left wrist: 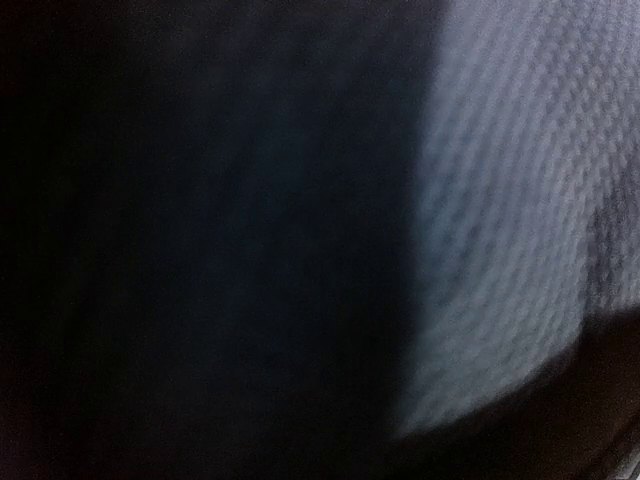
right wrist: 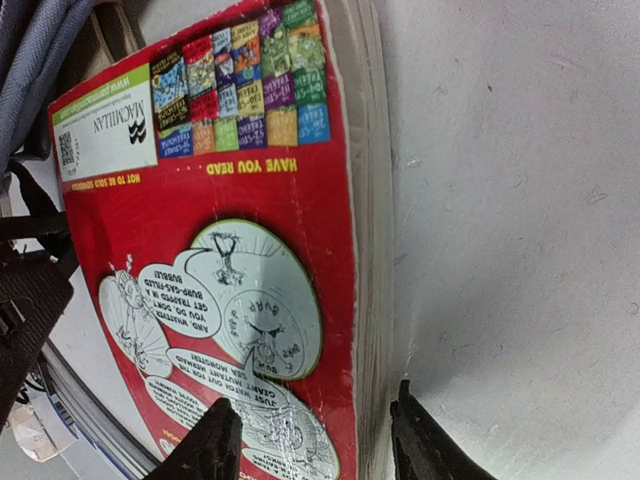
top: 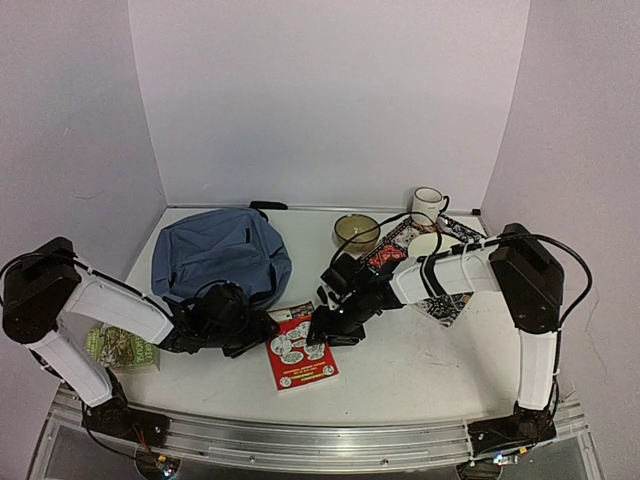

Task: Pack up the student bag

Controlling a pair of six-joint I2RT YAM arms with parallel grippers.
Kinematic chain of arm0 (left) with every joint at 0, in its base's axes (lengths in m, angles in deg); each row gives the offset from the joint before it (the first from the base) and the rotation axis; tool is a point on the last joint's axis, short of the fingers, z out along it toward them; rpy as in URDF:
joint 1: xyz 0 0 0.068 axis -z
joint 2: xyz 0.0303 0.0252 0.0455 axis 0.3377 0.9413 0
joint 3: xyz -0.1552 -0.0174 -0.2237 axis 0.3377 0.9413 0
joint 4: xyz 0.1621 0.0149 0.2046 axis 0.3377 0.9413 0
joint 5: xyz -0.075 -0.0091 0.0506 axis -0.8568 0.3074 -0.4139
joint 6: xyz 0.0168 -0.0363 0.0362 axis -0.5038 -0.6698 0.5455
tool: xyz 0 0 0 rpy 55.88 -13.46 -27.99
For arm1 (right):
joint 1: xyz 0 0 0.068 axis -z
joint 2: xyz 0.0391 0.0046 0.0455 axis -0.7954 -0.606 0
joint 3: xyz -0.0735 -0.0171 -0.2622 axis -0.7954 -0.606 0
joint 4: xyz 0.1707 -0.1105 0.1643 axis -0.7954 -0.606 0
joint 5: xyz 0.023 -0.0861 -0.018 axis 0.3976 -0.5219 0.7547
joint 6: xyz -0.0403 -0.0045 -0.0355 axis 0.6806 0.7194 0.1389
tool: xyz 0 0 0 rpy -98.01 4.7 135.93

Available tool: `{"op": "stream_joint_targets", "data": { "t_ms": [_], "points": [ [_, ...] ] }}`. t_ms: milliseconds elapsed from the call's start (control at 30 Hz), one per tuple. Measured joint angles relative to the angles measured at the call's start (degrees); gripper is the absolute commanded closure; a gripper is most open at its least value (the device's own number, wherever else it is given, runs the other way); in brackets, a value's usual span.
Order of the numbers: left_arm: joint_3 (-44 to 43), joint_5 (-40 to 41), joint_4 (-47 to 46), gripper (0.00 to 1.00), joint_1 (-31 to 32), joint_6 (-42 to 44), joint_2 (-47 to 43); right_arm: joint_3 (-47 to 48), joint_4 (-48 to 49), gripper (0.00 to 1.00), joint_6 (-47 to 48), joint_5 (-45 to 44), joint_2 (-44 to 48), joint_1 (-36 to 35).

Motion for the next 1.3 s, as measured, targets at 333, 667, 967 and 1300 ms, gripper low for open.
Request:
{"op": "stream_joint_targets", "data": {
  "t_ms": [333,667,967,1300],
  "points": [
    [-2.1,-5.77,-9.27,0.37,-1.58,-0.41,6.01,0.09,-0.3,0.52,-0.04,0.62,-0.64,0.17],
    [2.11,-10.65,-13.63,0.56,-1.57,-2.08,-2.36,0.02,0.33,0.52,-0.04,0.71,-0.64,0.17],
    [2.78,-11.69,-16.73,0.59,-1.12,-1.94,-4.3,-0.04,1.14,0.52,-0.02,1.28,-0.47,0.15],
    [2.79,-11.57,-18.22,0.83,-1.07,-1.45,1.25,-0.58,0.83,0.51,0.08,-0.02,0.35,0.15]
  ]
}}
